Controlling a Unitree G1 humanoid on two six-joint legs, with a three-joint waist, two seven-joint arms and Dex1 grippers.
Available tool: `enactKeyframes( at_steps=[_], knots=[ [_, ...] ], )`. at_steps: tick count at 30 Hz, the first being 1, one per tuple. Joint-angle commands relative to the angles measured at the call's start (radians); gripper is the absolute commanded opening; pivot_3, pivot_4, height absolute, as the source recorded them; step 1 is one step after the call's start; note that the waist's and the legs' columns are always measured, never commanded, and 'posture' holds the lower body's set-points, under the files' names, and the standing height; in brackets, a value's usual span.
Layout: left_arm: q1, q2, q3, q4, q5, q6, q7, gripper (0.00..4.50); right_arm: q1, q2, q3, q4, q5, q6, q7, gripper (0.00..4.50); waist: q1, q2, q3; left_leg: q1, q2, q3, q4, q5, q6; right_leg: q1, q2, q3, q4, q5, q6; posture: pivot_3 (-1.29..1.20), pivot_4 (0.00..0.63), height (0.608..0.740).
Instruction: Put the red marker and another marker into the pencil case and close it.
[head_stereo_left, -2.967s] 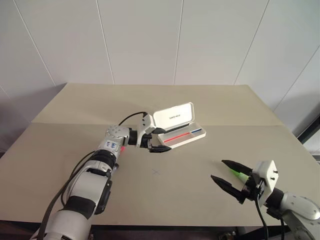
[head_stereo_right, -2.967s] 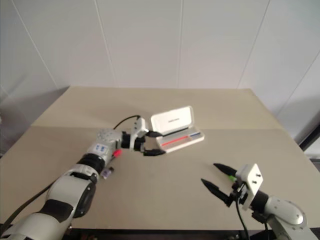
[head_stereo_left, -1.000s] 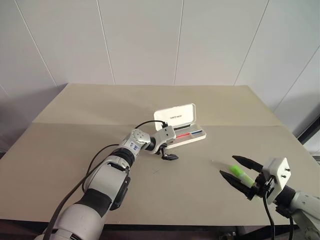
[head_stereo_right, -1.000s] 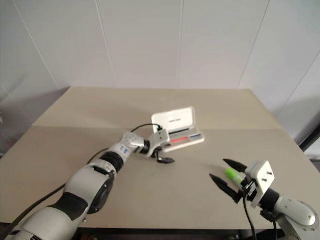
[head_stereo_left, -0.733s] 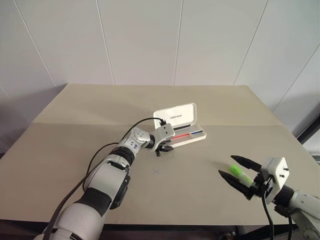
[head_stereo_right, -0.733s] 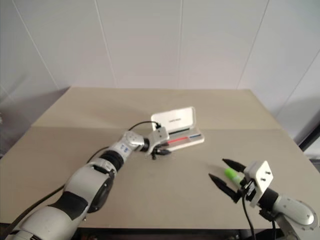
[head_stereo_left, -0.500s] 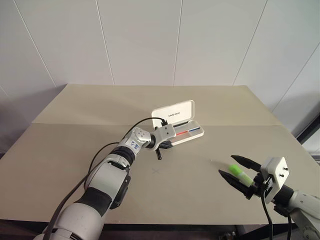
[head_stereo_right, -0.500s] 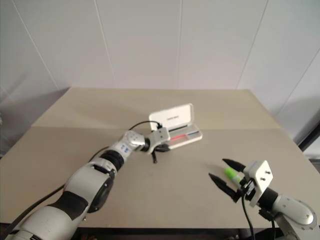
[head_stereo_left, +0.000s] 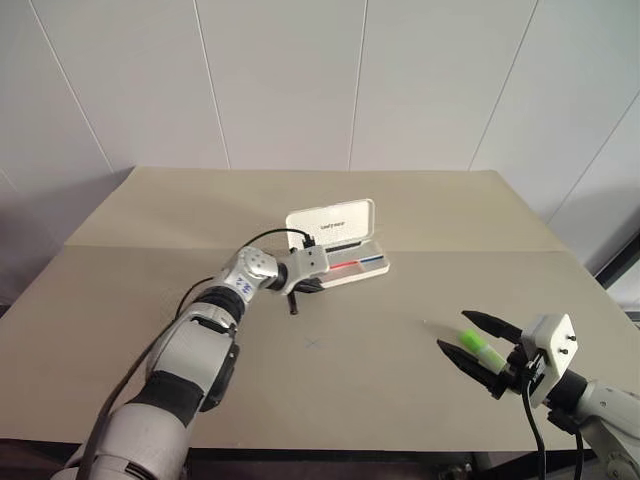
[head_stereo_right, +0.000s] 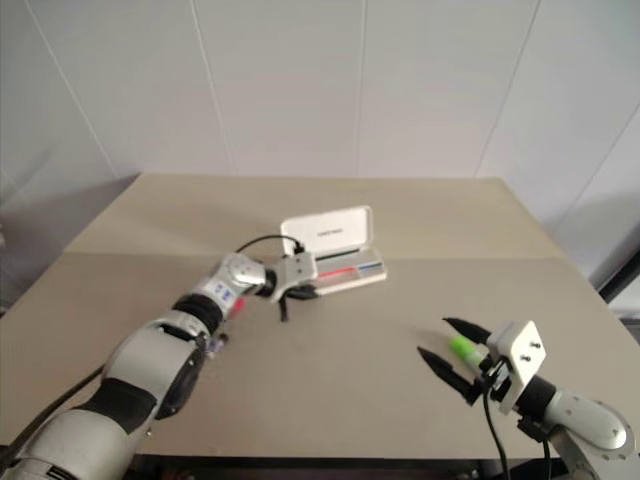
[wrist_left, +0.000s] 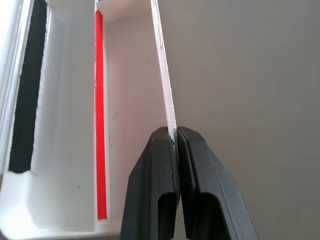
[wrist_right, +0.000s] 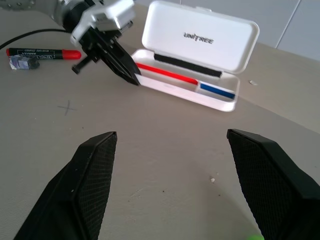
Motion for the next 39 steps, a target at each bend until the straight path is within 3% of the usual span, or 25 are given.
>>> enactKeyframes(
  at_steps=[1,8,13,20,25,39],
  knots=[
    [-0.016,0.039,0.023,-0.063,-0.039,-0.103,-0.083,0.02,-0.016,-0.018,-0.009,0.001,0.007,0.0,0.012,4.5,0.001,0.0,0.0,0.0,0.0,0.0,0.0,0.0,0.0,0.0,0.0,0.0,0.0,0.0,0.0,0.0,0.15,0.74],
    [0.093,0.116,0.079,-0.253,-0.19,-0.166,-0.395,0.02,-0.045,-0.021,0.003,0.027,0.007,0.005,0.031,4.5,0.0,0.0,0.0,0.0,0.0,0.0,0.0,0.0,0.0,0.0,0.0,0.0,0.001,0.0,0.0,0.0,0.15,0.74],
    [0.315,0.222,0.088,-0.608,-0.323,-0.062,-0.574,0.02,-0.058,-0.026,0.002,0.039,0.008,0.006,0.047,4.5,-0.012,0.001,0.0,0.001,0.001,0.001,0.0,0.0,0.0,-0.001,0.0,0.001,0.004,0.0,-0.001,0.0,0.15,0.74],
    [0.578,0.313,0.101,-1.064,-0.398,0.182,-0.513,0.02,-0.034,-0.036,-0.019,0.035,0.017,0.004,0.063,4.5,0.002,0.001,0.0,0.002,0.001,-0.001,0.002,0.0,0.0,0.0,0.0,0.001,0.006,-0.001,-0.002,0.0,0.15,0.74],
    [0.686,0.356,0.094,-1.266,-0.428,0.33,-0.477,0.02,-0.041,-0.041,-0.019,0.046,0.018,0.005,0.067,4.5,-0.001,0.001,0.0,0.002,0.001,-0.001,0.003,0.0,0.0,0.001,0.0,0.001,0.005,-0.001,-0.002,0.0,0.15,0.74],
    [0.735,0.354,-0.01,-1.305,-0.345,0.407,-0.362,0.02,-0.078,-0.041,0.006,0.074,0.004,0.007,0.074,4.5,-0.001,0.001,0.0,0.003,0.002,0.0,0.002,0.0,0.0,0.001,0.0,0.001,0.003,-0.002,-0.003,0.0,0.15,0.74]
  ],
)
